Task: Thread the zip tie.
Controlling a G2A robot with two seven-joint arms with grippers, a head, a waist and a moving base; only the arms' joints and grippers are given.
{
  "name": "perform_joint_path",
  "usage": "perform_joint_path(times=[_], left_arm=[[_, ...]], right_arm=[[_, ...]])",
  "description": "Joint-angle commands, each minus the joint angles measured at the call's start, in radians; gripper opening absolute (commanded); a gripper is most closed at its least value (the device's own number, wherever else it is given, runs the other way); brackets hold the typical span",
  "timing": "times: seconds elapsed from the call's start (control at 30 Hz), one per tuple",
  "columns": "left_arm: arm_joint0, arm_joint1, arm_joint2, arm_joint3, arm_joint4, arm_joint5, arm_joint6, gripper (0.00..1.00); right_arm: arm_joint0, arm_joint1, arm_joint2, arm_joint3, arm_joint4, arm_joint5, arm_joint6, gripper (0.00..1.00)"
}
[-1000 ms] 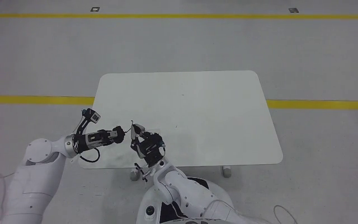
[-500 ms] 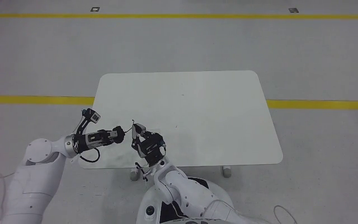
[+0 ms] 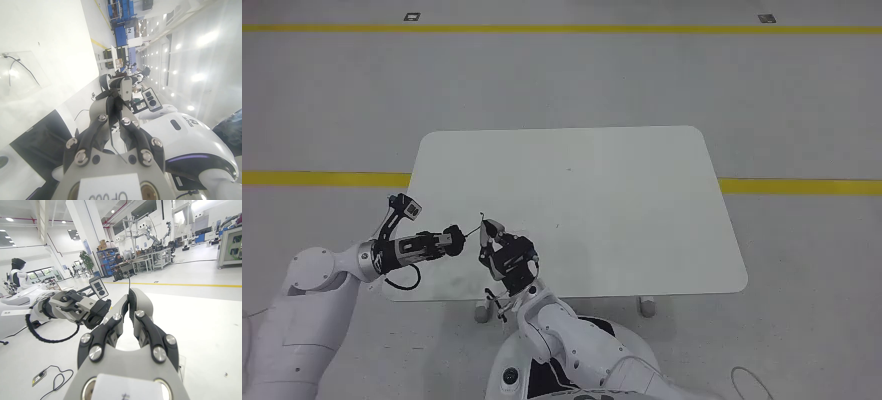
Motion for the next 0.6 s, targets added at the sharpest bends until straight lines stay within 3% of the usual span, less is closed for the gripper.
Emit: perform_joint_path(times=[0.0,0.57], left_arm=[[0.0,0.0,0.0,0.0,0.0,0.0,0.0,0.0],[0.0,0.0,0.0,0.0,0.0,0.0,0.0,0.0]], right_arm=[[0.0,0.0,0.001,0.001,0.0,0.002,-0.002,0.0],[0.013,-0.004,-0.015,-0.002,-0.011,-0.03,-0.007,0.0]])
